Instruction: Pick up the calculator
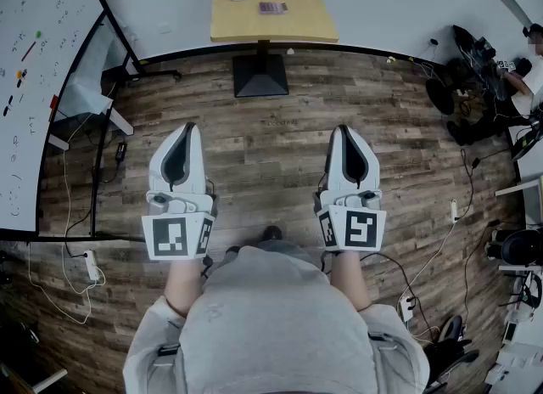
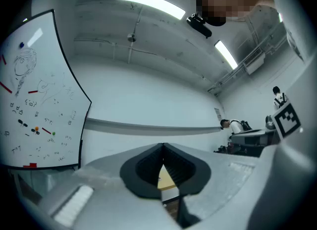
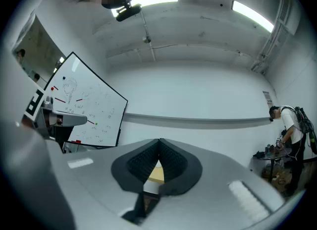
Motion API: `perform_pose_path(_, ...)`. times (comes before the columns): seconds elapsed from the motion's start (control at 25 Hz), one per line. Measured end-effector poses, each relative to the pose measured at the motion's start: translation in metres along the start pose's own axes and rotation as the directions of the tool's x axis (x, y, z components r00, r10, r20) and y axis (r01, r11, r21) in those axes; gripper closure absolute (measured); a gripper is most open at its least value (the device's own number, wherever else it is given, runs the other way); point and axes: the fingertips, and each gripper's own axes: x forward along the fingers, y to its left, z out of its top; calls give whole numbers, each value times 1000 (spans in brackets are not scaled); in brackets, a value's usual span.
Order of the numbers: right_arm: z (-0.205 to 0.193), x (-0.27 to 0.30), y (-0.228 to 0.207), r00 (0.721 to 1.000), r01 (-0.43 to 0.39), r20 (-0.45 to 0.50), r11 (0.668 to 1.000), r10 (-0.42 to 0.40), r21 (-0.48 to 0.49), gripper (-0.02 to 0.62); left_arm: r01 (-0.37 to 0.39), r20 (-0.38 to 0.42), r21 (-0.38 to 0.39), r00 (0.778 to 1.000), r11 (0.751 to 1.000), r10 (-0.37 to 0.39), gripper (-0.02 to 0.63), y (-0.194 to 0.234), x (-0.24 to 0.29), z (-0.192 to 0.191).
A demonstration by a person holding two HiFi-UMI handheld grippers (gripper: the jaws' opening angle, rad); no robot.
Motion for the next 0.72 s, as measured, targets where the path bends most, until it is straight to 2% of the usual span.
perform_pose_path(0.16,1,3,-4,1000,-4,-4,1000,4,-5,594,2,11,-25,1000,1000,-2,600,-5,7,0)
perform_pose_path(0.6,-1,9,-36,1000,21,14,1000,-21,-15,594,30,34,-33,999,999,-29,601,-30,44,-4)
perform_pose_path(0.72,-1,14,-46,1000,1,26,1000,-1,-1,594,36,41,-37,999,999,-34,600,-41,56,-4)
